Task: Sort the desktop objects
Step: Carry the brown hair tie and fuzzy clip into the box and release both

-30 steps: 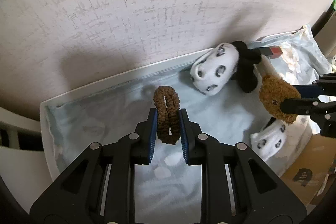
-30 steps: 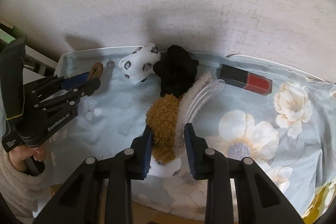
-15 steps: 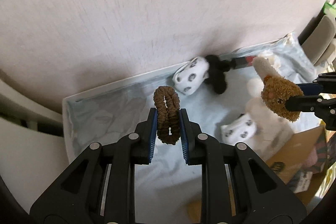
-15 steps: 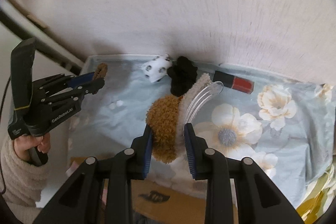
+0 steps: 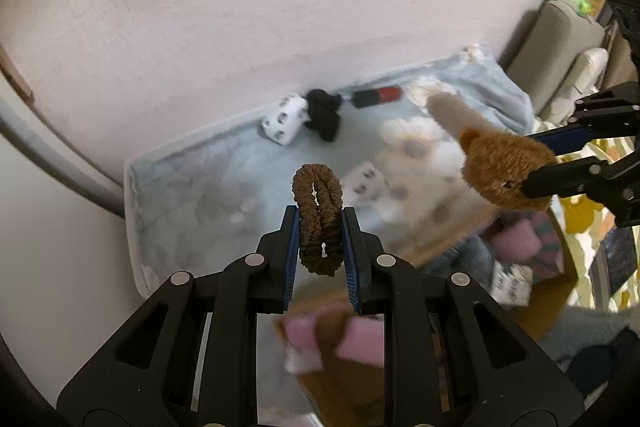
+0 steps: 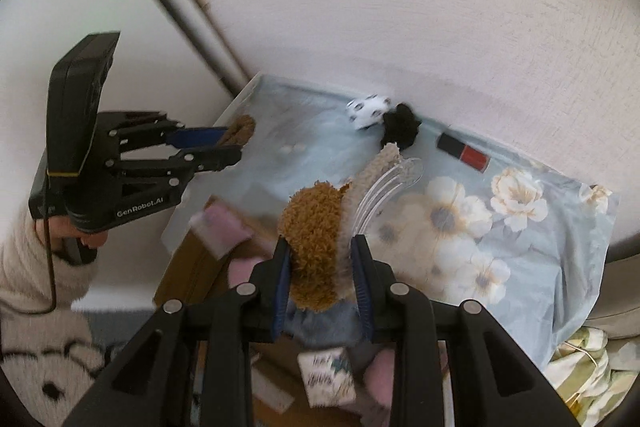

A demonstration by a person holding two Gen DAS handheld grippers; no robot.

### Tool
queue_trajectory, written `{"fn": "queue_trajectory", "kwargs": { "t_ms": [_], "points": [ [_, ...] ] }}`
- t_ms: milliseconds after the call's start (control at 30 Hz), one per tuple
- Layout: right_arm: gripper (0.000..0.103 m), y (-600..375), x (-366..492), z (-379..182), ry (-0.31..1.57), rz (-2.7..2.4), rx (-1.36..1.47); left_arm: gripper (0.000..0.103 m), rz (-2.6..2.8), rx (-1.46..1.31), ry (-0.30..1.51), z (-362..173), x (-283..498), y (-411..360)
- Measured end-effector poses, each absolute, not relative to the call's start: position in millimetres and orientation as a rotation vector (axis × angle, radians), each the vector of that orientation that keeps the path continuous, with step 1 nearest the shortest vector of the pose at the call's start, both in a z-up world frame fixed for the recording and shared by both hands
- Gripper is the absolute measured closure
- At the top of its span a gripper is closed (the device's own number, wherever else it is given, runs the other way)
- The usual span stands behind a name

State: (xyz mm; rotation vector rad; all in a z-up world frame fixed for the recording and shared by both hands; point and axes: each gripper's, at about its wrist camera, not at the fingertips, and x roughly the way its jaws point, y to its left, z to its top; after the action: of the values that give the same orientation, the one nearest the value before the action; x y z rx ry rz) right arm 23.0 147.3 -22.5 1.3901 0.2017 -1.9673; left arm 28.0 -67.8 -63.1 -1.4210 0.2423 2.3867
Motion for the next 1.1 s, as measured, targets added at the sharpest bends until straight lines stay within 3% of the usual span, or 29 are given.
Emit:
{"fn": "queue_trajectory", "kwargs": {
  "t_ms": [467,833,933,1000,1033,1067,1100],
  "points": [
    [0.076,146,98,-50,0.310,-1.756,1.365,0.085,2.315,-1.553,0.185,-101,103,-53],
    [0.076,148,104,-79,0.296,-1.665,1.396,0.085,2.294,-1.655,0.160,-124,113,-43],
    [0.068,148,101,-82,0.284,-1.638,1.400,0.084,2.280,-1.690,0.145,-127,110,-42],
    [0.057,149,98,-85,0.276,-1.637,1.430,0.080,2.257,-1.731,0.109,-130,107,-42],
    [0.046,150,97,-86,0.274,-1.647,1.445,0.077,2.255,-1.744,0.094,-131,106,-43],
    [0.034,152,95,-88,0.274,-1.650,1.460,0.065,2.254,-1.756,0.081,-131,105,-44],
    [0.030,154,93,-89,0.274,-1.660,1.472,0.036,2.254,-1.758,0.079,-131,105,-44]
  ]
}}
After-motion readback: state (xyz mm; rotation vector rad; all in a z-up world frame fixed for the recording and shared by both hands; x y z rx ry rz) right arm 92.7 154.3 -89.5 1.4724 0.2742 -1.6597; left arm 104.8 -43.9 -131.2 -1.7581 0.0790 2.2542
